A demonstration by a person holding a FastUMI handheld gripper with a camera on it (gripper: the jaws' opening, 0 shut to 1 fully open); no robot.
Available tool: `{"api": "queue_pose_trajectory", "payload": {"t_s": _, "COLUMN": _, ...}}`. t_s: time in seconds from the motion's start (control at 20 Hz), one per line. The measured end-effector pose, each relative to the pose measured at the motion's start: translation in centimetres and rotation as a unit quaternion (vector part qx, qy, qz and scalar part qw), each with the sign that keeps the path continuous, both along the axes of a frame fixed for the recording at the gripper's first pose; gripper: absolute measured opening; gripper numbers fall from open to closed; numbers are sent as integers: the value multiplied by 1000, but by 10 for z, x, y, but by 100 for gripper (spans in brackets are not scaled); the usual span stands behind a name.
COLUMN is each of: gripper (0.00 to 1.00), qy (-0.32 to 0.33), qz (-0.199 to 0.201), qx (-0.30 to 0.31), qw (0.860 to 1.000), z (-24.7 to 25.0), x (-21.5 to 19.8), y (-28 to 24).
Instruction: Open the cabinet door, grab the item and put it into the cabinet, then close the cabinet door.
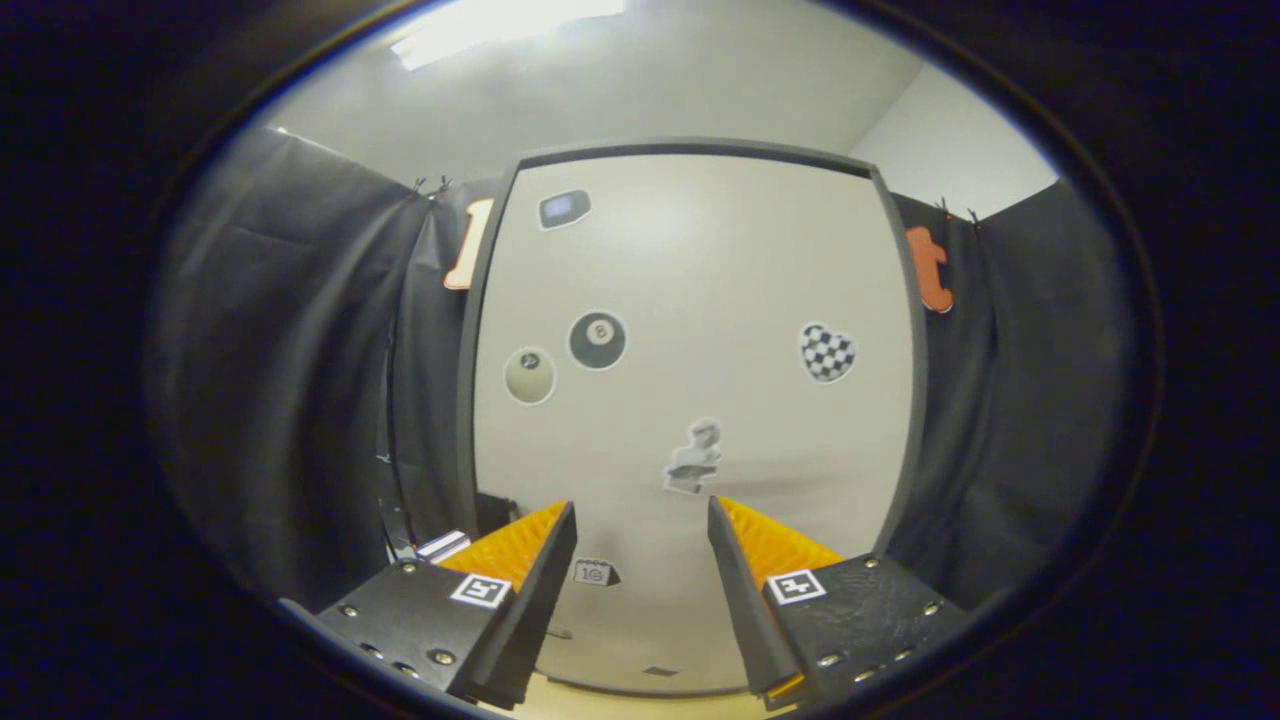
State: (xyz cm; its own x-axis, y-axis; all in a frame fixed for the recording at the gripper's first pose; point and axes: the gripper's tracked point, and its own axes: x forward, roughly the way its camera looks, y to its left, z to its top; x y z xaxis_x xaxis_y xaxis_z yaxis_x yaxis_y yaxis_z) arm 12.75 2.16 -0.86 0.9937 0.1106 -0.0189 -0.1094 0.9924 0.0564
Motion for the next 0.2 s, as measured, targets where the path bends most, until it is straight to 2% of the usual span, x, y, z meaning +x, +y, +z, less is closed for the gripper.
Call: {"api": "queue_pose_trajectory", "payload": {"t_s": 0.2, "gripper": 78, "qy": -2, "qz": -25, "qx": -7, "qw": 1000, "z": 4, "x": -8, "y": -44}}
